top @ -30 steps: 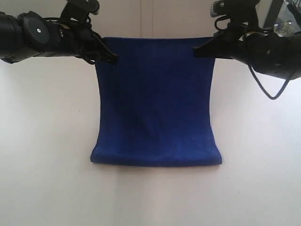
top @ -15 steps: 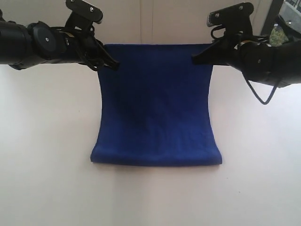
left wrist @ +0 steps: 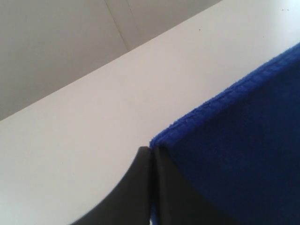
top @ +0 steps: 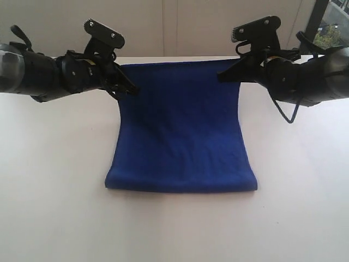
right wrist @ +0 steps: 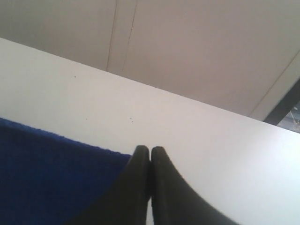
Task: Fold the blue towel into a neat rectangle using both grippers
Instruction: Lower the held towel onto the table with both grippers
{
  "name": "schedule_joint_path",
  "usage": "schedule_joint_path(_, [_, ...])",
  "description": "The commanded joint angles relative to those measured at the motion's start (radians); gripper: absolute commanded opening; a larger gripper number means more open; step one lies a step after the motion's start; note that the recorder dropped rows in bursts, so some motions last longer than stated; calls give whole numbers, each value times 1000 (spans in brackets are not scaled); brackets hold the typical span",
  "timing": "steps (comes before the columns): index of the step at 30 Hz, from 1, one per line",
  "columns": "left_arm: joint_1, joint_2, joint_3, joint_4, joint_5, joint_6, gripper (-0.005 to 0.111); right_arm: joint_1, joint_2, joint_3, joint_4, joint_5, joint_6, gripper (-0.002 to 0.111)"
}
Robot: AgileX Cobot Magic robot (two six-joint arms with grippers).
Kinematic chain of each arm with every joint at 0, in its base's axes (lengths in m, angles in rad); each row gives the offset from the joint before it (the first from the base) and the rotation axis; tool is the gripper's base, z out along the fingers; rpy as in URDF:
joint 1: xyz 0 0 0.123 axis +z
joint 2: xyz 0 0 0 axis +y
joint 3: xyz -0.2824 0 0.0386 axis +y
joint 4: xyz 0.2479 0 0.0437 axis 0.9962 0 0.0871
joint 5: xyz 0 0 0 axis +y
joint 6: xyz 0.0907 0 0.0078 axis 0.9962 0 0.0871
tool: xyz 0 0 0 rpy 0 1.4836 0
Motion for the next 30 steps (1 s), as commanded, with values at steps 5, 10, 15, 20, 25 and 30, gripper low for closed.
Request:
schedule_joint_path(5, [5,46,-8,75,-86,-111,0,-9,48,-36,11,-26,-8,0])
schedule_joint_path(10, [5,74,-35,75,-96,-134,0,-9,76,-56,11,-32,-8,0])
schedule_joint_path(15, [5,104,-39,79,-124,-134,0,-15,92,-63,11,-51,-8,0])
schedule_joint_path(20, [5,128,-39,89,-169,-147,0,-18,111,-63,11,-76,-8,0])
schedule_joint_path(25, [5,146,-39,106,-191,-180,0,-18,141,-63,11,-117,-8,0])
schedule_joint_path(30, [5,150,-39,110,-202,-180,0,-18,148,-73,11,-112,-8,0])
